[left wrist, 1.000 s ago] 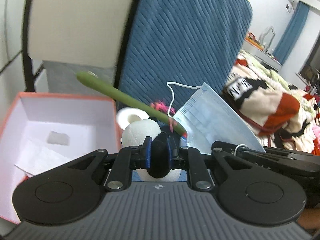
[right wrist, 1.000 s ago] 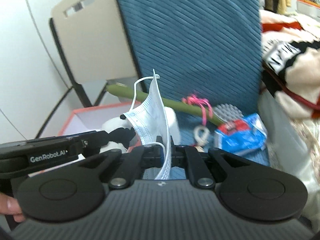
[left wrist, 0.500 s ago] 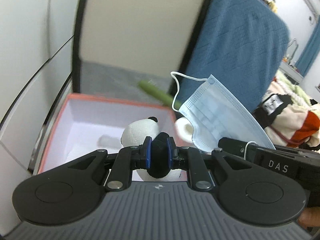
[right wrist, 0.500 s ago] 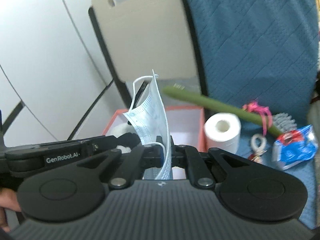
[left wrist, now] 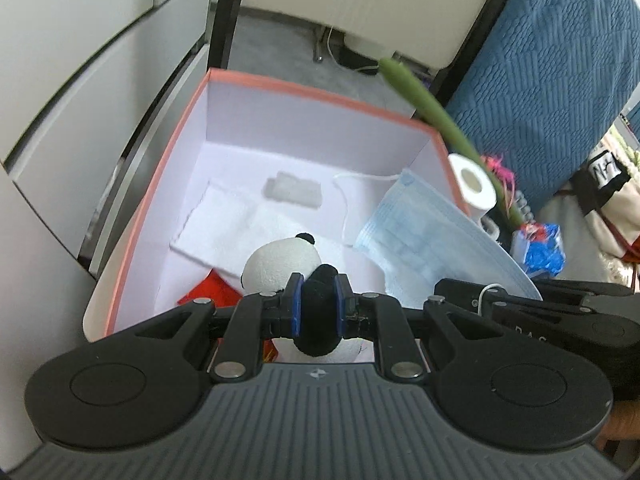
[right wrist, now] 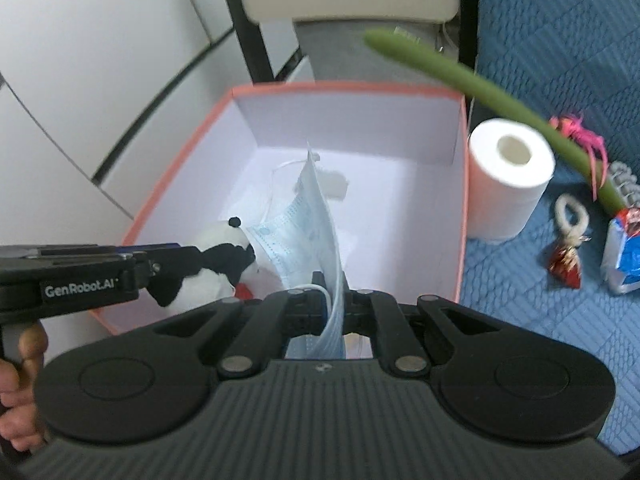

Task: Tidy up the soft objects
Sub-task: 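Open both tools over the pink box releasing the panda and the mask, then withdraw both open tools from the box back over the chair seat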

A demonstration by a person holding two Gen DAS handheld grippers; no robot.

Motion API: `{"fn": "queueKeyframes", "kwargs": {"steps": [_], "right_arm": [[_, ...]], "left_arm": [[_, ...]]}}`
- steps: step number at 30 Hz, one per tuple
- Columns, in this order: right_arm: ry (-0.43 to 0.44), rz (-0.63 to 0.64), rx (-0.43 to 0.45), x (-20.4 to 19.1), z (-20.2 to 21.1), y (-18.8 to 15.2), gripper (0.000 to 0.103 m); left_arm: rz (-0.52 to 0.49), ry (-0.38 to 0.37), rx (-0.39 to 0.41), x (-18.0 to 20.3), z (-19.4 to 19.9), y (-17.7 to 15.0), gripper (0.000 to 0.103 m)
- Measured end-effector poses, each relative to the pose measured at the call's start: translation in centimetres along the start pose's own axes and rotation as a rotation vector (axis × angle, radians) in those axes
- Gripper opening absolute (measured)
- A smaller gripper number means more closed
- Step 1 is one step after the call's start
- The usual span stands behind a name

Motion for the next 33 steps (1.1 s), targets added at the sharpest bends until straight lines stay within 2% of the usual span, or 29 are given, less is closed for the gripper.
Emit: {"fn": "queueKeyframes", "kwargs": {"steps": [2, 4, 6, 7, 8, 9, 10, 11, 14, 24, 33], "right_arm": [[-0.002, -0.002, -0.017, 0.1, -0.4, -0.1, 0.009], [0.003, -0.018, -0.037, 0.2, -0.6, -0.3, 0.010], [0.009, -0.025, -0.058, 0.1, -0.8, -0.3, 0.014], [0.011, -0.025, -0.069, 0.1, -0.8, -0.3, 0.018], [0.013, -0.025, -0.078, 0.0, -0.8, -0.3, 0.041], [0.016, -0.027, -0.082, -0.3, -0.7, -0.5, 0.072], [0.025, -0.032, -0.083, -0.3, -0.6, -0.4, 0.084], [0.026, -0.035, -0.080, -0.3, -0.4, -0.4, 0.087], [0.044, -0.055, -0.075, 0.0, 0.2, -0.4, 0.087], [0.070, -0.087, -0.051, 1.8, 2.9, -0.5, 0.087], [0.079, -0.080, 0.050, 3.4, 8.0, -0.4, 0.087]], "left_arm": [[0.002, 0.002, -0.013, 0.0, -0.3, -0.4, 0.021], [0.002, 0.006, -0.020, -0.1, -0.6, -0.5, 0.030], [0.000, 0.003, -0.015, -0.1, -0.3, -0.7, 0.049], [0.000, 0.002, -0.008, -0.2, 0.0, -0.7, 0.054], [-0.001, 0.003, -0.001, -0.2, 0.2, -0.7, 0.059], [-0.007, 0.003, 0.007, 0.0, 0.6, -0.7, 0.059], [-0.010, 0.000, 0.010, 0.1, 0.7, -0.7, 0.060], [-0.007, -0.005, 0.015, 0.2, 1.0, -0.7, 0.061], [-0.008, -0.021, 0.031, 0.7, 1.8, -0.7, 0.061], [-0.007, -0.001, 0.069, 2.5, 4.3, -1.2, 0.061], [-0.025, 0.026, 0.127, 5.5, 7.5, -1.1, 0.061]]}}
Point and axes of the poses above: each gripper's, at about its wrist camera, not at the fingertips, and z roughly against the way its jaws point, x to its right, y to its top, the point moved 4 cm from there along -z, roughly the way its jaws point, and after that the axes turned 9 degrees about -z, right-handed, at the moved point
